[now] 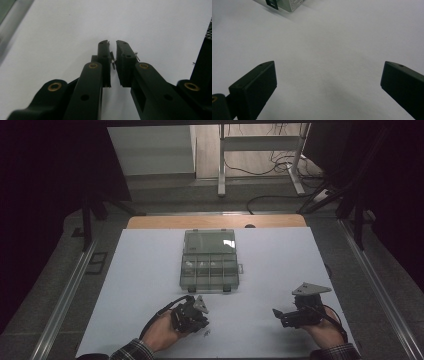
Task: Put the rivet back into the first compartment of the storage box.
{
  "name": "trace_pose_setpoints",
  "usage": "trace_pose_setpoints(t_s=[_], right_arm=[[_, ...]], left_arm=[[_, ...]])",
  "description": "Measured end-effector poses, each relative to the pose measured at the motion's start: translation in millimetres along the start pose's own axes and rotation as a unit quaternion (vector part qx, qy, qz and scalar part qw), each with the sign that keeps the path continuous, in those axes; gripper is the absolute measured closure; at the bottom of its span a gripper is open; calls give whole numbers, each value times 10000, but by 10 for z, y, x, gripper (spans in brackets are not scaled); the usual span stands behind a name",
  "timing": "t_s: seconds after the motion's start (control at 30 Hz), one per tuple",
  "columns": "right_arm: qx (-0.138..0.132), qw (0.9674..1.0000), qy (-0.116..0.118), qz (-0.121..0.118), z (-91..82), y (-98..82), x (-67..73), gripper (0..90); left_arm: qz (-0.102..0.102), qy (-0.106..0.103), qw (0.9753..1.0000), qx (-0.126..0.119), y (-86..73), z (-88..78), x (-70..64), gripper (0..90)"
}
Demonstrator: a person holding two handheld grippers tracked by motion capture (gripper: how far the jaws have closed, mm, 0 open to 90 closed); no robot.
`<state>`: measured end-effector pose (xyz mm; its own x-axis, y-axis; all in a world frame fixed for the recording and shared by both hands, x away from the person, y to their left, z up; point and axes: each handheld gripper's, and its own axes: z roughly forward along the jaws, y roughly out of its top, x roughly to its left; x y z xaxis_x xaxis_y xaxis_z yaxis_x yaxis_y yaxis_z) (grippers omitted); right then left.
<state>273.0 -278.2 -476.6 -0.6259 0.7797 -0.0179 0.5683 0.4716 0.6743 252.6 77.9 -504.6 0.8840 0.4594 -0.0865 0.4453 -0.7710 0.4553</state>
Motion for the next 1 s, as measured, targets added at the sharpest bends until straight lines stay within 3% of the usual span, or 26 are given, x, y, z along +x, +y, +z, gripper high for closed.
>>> trace_pose_setpoints(t_s=[0.27, 0.77, 1.0], right_arm=[[-33, 10000, -13, -10, -21, -1, -2, 1], [-80, 9999, -65, 38, -73, -29, 2, 0], [-116, 9999, -75, 69, -104, -50, -6, 0]], left_arm=[[-120, 16, 9998, -134, 22, -99, 66, 826], [-550, 89, 9973, -484, 44, -304, 350, 826], [-636, 112, 9966, -503, 62, -363, 448, 826]])
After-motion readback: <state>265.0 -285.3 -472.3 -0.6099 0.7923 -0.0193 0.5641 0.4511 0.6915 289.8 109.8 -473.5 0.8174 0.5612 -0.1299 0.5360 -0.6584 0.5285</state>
